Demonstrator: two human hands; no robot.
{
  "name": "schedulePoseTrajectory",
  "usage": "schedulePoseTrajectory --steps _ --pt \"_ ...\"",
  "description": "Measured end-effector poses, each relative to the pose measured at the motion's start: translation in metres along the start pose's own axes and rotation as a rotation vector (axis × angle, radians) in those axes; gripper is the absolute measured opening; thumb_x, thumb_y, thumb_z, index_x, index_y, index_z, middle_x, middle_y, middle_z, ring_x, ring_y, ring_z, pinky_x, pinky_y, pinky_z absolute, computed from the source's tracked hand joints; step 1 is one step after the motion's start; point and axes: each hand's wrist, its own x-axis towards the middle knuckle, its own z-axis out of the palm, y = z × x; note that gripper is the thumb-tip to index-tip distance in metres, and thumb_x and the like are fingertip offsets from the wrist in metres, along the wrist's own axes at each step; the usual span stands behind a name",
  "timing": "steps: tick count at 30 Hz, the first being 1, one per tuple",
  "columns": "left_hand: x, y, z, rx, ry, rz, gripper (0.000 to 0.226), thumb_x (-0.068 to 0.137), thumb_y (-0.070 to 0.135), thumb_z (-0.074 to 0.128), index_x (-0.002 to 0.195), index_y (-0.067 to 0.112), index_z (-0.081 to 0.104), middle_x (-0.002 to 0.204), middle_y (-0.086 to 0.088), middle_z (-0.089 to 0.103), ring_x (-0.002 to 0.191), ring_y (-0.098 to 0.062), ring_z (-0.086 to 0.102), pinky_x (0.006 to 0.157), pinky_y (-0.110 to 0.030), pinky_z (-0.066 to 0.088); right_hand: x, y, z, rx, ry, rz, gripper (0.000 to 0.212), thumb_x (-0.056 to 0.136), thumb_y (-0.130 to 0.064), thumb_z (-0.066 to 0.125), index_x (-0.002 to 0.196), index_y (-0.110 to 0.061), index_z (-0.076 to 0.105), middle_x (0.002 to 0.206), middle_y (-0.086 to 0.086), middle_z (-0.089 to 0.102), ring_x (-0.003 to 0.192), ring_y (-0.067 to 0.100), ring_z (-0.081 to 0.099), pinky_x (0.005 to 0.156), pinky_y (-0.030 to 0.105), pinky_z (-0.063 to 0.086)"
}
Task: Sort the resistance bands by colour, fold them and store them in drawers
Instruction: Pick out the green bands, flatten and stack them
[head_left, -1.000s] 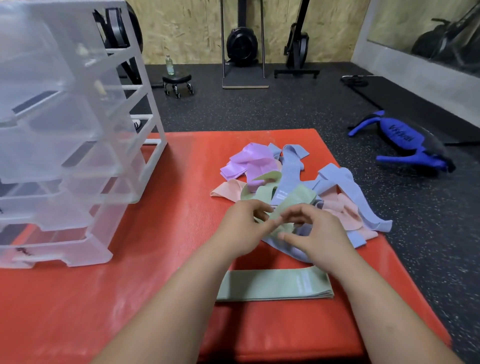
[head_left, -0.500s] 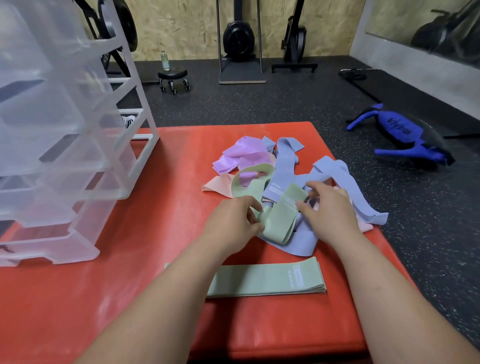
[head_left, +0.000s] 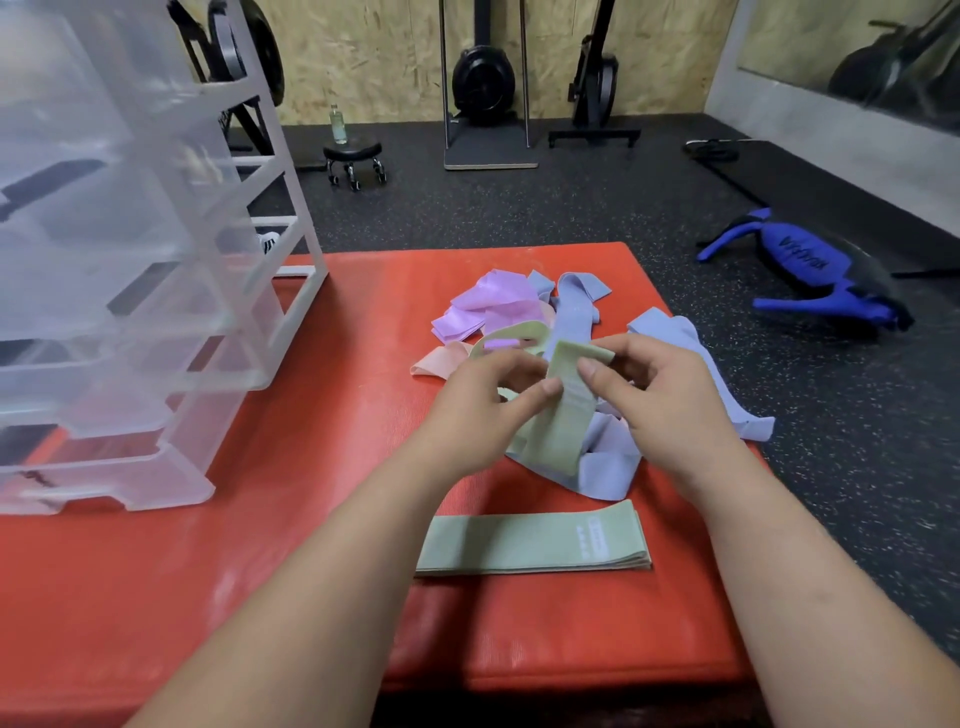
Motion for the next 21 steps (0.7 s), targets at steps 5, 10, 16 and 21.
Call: schedulePoseTrajectory --steps 5,10,16,21 --pt "-0.011 0.002 -0.001 0.011 -0.171 -0.005 0.011 0.096 0.03 0.077 0.095 0.018 0.075 0.091 -0.001 0.077 0.089 -0.014 0.07 0.089 -0.039 0.057 -0.012 -0.013 -0.003 0.168 0.106 0.059 0.01 0.096 -0.009 0.072 0.104 -0.016 0.074 0.091 -0.006 0.08 0.086 0.005 0.071 0.078 0.02 0.055" --pt "-0.022 0.006 -0.012 0.015 -0.103 0.061 0.012 0.096 0.034 0.073 0.091 0.022 0.074 0.085 0.002 0.075 0.087 -0.023 0.068 0.089 -0.049 0.055 -0.023 -0.016 -0.006 -0.023 -0.017 0.093 0.012 0.087 -0.018 0.084 0.096 -0.019 0.076 0.086 -0.005 0.079 0.08 0.011 0.073 0.075 0.03 0.054" --pt "-0.036 0.001 -0.033 0.151 -0.176 0.115 0.02 0.091 0.026 0.082 0.08 0.027 0.066 0.075 0.012 0.067 0.074 -0.01 0.06 0.079 -0.041 0.053 -0.033 -0.031 0.01 0.168 0.045 0.013 0.011 0.087 -0.008 0.082 0.094 -0.013 0.076 0.08 -0.008 0.076 0.075 0.007 0.069 0.069 0.018 0.051" --pt "-0.044 -0.012 -0.058 0.373 -0.022 0.059 0.032 0.084 0.054 0.071 0.08 0.023 0.067 0.071 0.002 0.066 0.074 -0.026 0.06 0.073 -0.047 0.052 -0.035 -0.035 0.005 0.264 0.231 0.029 0.009 0.088 -0.017 0.083 0.094 -0.016 0.077 0.092 0.012 0.078 0.081 0.018 0.068 0.077 0.04 0.055"
